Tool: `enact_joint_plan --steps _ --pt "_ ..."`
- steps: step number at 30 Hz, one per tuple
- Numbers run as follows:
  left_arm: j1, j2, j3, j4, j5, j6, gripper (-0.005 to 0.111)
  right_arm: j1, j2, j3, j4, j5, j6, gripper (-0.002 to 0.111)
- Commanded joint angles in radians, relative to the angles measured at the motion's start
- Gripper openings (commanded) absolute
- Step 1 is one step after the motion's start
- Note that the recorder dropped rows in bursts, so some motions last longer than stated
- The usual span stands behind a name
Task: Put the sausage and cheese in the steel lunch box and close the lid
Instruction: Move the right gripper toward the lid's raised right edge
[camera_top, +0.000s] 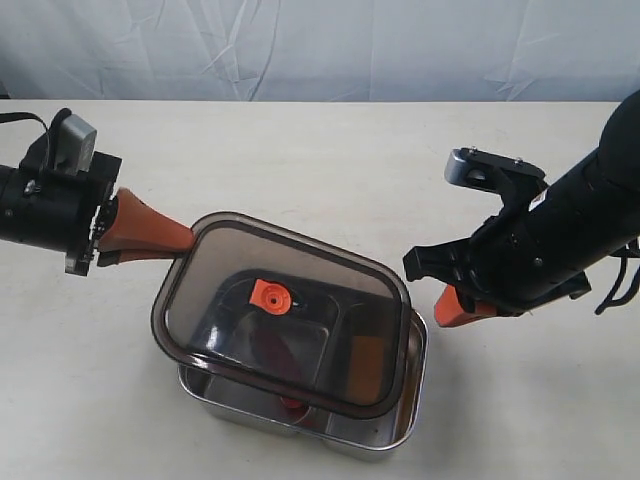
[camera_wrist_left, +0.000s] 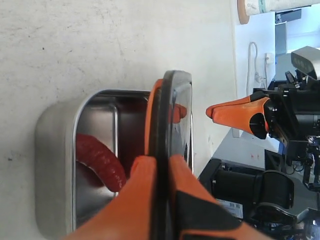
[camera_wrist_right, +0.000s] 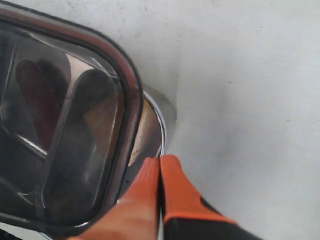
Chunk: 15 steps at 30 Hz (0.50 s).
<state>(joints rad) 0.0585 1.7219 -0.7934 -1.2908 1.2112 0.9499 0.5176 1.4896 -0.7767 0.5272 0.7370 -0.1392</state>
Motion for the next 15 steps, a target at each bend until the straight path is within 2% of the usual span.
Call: enact_joint_plan --steps 1,9,15 --pt "-0.004 -0.012 -0.003 0.015 0.010 -0.031 0.000 -0.006 0.001 0.004 -0.006 0.001 -0.006 -0.001" --pt "-0.013 -0.032 -0.003 -0.067 0.010 -0.031 0.000 -0.006 0.001 0.004 0.017 -0.004 -0.004 -0.001" --pt "-0.010 -0.092 -0.003 -0.067 0.010 -0.034 0.000 -0.006 0.001 0.004 -0.005 -0.006 0.000 -0.001"
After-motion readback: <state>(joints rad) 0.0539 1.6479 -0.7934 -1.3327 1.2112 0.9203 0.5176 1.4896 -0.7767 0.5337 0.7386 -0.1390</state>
